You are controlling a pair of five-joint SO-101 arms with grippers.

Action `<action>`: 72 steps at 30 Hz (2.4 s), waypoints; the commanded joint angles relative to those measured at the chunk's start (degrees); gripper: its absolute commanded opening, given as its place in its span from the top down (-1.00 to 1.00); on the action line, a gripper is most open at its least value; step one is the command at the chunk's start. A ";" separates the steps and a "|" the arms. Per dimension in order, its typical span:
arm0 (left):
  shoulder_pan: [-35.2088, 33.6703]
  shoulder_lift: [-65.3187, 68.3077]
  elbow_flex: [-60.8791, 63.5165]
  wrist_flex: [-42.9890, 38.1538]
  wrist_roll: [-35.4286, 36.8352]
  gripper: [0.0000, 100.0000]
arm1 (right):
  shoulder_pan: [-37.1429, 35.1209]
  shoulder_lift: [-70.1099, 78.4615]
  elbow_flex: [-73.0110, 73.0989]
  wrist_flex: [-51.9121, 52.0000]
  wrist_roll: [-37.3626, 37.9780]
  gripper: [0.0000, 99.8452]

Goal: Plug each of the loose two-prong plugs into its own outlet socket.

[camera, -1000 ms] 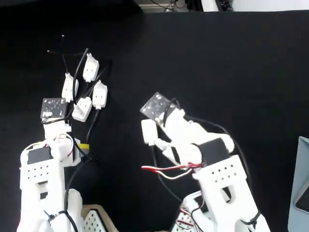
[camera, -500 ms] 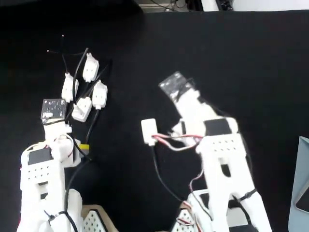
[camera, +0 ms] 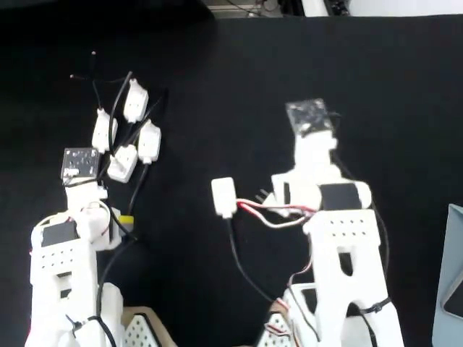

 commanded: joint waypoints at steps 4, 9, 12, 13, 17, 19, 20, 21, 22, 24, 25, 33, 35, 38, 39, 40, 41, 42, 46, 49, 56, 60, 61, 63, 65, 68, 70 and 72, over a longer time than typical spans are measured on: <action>-0.40 -0.88 -0.22 -1.05 0.00 0.41 | -3.25 -0.57 -2.59 4.92 -18.02 0.61; -0.40 -0.88 -0.22 -1.05 0.00 0.41 | -3.78 7.34 -1.45 5.01 -20.40 0.61; -0.40 -0.88 -0.22 -1.05 0.00 0.41 | -2.81 14.20 -1.54 5.10 -20.31 0.62; -0.40 -0.88 -0.22 -1.05 0.00 0.41 | -2.64 15.87 -1.80 5.10 -20.31 0.65; -0.40 -0.88 -0.22 -1.05 0.00 0.41 | 0.26 20.44 -4.44 5.36 -20.22 0.93; -0.40 -0.88 -0.22 -1.05 0.00 0.41 | 2.29 20.97 -4.97 5.36 -19.08 0.96; -0.40 -0.88 -0.22 -1.05 0.00 0.41 | 3.43 21.05 -4.88 5.36 -18.11 0.94; -0.40 -0.88 -0.13 -1.05 0.00 0.41 | 4.66 21.41 -4.88 5.36 -17.05 0.96; -0.40 -0.88 -0.13 -1.05 0.00 0.41 | 5.89 21.67 -4.88 5.36 -15.91 0.98; -0.40 -0.88 -0.13 -1.05 0.00 0.41 | 8.62 22.81 -4.79 5.36 -13.98 0.98; -0.40 -0.88 -0.13 -1.05 0.00 0.41 | 9.93 23.87 -4.70 5.36 -13.19 0.98; -0.31 -0.88 -0.13 -1.05 0.00 0.41 | 13.71 38.11 -4.97 5.01 -6.95 0.98; -0.40 -0.88 -0.13 -1.05 0.00 0.41 | 16.09 41.54 -8.40 4.92 -6.24 0.98; -0.40 -0.88 -0.13 -1.05 0.00 0.41 | 20.66 46.37 -13.85 2.55 -5.01 0.98; -0.40 -0.88 -0.13 -1.05 0.00 0.41 | 21.71 47.87 -15.60 1.14 -4.48 0.98; -0.31 -0.88 -0.13 -1.05 0.00 0.41 | 22.59 49.36 -17.27 -0.35 -3.87 0.98; -0.31 -0.88 -0.13 -1.05 0.00 0.41 | 23.21 50.86 -18.95 -2.02 -3.25 0.98; -0.31 -0.88 -0.13 -1.05 0.00 0.42 | 23.47 52.26 -20.62 -3.60 -2.46 0.98; -0.40 -0.88 -0.13 -1.05 0.00 0.42 | 23.12 56.57 -27.03 -9.93 1.41 0.98; -0.40 -0.88 -0.13 -1.05 0.00 0.42 | 21.80 57.19 -31.60 -12.48 4.13 0.98; -0.13 -0.88 0.40 -1.14 0.00 0.42 | 19.16 57.01 -38.90 -12.48 7.12 0.98; -0.13 -0.88 0.40 -1.14 -0.09 0.41 | 18.29 53.58 -37.32 -12.40 6.86 0.98; -0.04 -0.88 0.40 -1.14 -0.09 0.41 | 17.76 52.09 -36.26 -12.40 6.86 0.98; -0.04 -0.88 0.40 -1.14 -0.09 0.41 | 16.70 48.75 -33.63 -12.40 6.86 0.98; -0.04 -0.88 0.40 -1.14 -0.09 0.41 | 15.03 45.32 -30.73 -12.57 6.77 0.98; -0.04 -0.88 0.40 -1.14 -0.09 0.41 | 12.31 41.01 -27.12 -12.48 5.98 0.97; -0.04 -0.88 0.40 -1.14 -0.09 0.41 | 10.73 38.73 -24.75 -11.43 1.76 0.97; -0.04 -0.88 0.40 -1.14 -0.09 0.41 | 8.88 37.23 -23.69 -8.88 -3.96 0.97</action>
